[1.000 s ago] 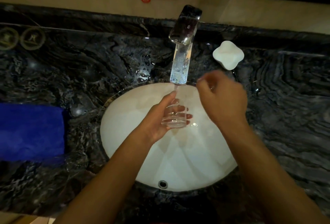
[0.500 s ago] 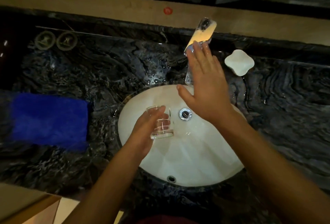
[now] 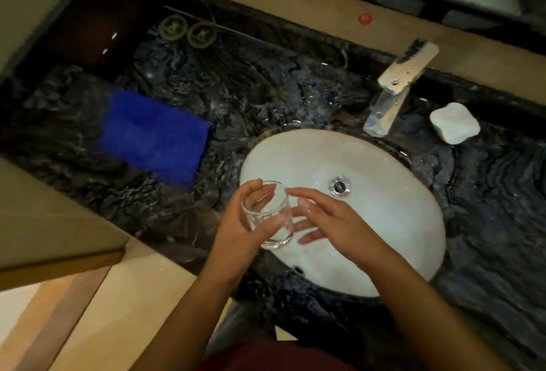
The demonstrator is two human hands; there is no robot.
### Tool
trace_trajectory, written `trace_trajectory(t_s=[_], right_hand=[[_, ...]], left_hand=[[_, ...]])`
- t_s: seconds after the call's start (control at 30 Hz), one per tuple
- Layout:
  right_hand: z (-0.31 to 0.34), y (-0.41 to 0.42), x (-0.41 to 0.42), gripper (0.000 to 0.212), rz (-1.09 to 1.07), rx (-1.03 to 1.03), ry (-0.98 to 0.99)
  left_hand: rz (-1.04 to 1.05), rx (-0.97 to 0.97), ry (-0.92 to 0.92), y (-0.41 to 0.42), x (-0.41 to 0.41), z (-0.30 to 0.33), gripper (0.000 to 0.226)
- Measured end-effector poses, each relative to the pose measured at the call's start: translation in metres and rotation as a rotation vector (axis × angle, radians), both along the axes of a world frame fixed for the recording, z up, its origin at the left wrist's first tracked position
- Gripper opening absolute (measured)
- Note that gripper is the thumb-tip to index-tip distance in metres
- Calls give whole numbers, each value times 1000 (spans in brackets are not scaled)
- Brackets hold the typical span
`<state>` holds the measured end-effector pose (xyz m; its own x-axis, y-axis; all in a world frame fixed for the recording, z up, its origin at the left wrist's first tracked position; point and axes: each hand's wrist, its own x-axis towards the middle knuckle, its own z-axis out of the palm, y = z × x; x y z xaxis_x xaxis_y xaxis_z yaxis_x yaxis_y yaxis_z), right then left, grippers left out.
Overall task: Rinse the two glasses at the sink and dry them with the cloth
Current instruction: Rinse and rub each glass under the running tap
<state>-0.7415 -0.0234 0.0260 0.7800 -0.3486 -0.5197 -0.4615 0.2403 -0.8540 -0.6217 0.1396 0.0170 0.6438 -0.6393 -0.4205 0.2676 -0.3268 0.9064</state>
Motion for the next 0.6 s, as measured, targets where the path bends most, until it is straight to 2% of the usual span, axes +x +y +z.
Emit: trace_trajectory(t_s=[0.13, 0.27, 0.37, 0.43, 0.5, 0.6], right_hand=[[-6, 44, 13, 35, 45, 103, 28], [-13, 77, 29, 37, 28, 166, 8], [-24, 101, 39, 48, 12, 186, 23], [-31, 118, 45, 43, 11, 179, 37], [-33, 134, 48, 32, 0, 139, 39], [-29, 149, 54, 32, 8, 31, 45]], left_hand=[[-12, 74, -82, 34, -6, 2, 67], [-114, 147, -88, 77, 14, 0, 48], [-233, 225, -185, 109, 33, -6, 61], [-279, 225, -214, 125, 45, -17, 72], [-305, 206, -218, 134, 53, -24, 73], [-315, 184, -220, 143, 60, -34, 75]])
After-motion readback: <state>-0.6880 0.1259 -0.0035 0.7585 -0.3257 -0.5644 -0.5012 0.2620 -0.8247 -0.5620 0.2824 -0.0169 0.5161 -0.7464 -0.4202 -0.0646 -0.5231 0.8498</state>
